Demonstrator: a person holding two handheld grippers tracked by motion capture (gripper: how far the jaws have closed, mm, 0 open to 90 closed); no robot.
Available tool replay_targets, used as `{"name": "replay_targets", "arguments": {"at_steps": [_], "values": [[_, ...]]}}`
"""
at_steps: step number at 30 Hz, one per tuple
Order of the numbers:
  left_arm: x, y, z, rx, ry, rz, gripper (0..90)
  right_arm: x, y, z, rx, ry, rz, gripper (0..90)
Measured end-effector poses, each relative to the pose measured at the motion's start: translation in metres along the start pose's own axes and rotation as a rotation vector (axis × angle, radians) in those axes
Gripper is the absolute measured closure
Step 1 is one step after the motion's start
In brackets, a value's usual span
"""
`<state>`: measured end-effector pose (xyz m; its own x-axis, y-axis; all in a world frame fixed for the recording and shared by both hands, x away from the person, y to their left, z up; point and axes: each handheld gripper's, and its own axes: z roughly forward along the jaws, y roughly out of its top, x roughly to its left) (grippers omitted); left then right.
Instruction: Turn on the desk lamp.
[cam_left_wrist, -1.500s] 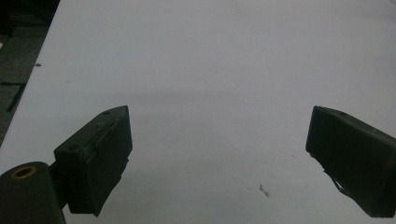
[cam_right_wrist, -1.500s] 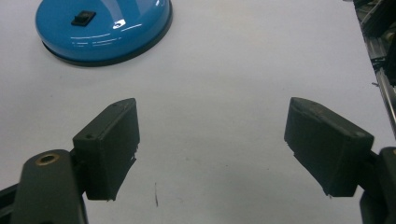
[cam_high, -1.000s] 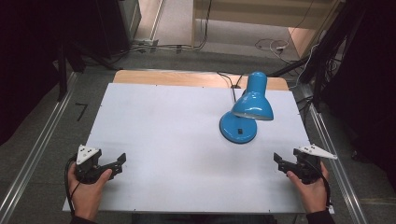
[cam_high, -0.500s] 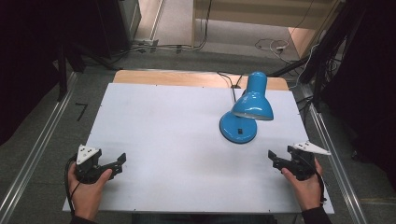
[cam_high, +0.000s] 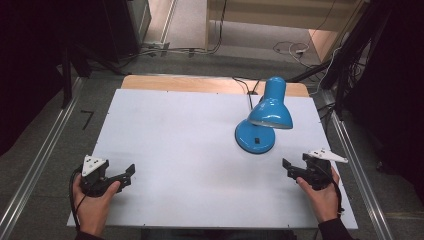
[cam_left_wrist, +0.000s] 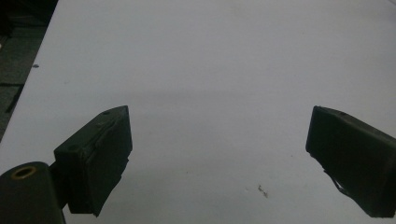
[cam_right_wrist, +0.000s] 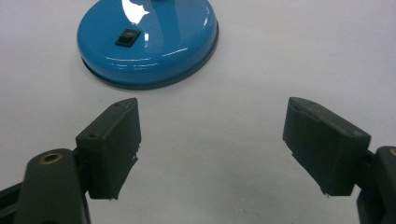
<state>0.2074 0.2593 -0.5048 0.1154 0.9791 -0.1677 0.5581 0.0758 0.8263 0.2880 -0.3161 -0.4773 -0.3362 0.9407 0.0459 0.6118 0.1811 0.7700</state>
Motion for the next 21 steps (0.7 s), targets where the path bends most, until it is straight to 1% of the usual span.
{"name": "replay_targets", "arguments": {"at_steps": [11,21], "values": [[0.0001,-0.0001,0.0,0.0,0.0,-0.001,7.4,0.0069,0.0054,0.0062,-0.003,0.01,-0.01,18.5],[0.0001,-0.0001,0.0002,0.001,-0.002,-0.001,7.4,0.0096,0.0079,0.01,-0.004,0.019,-0.019,19.1]]}}
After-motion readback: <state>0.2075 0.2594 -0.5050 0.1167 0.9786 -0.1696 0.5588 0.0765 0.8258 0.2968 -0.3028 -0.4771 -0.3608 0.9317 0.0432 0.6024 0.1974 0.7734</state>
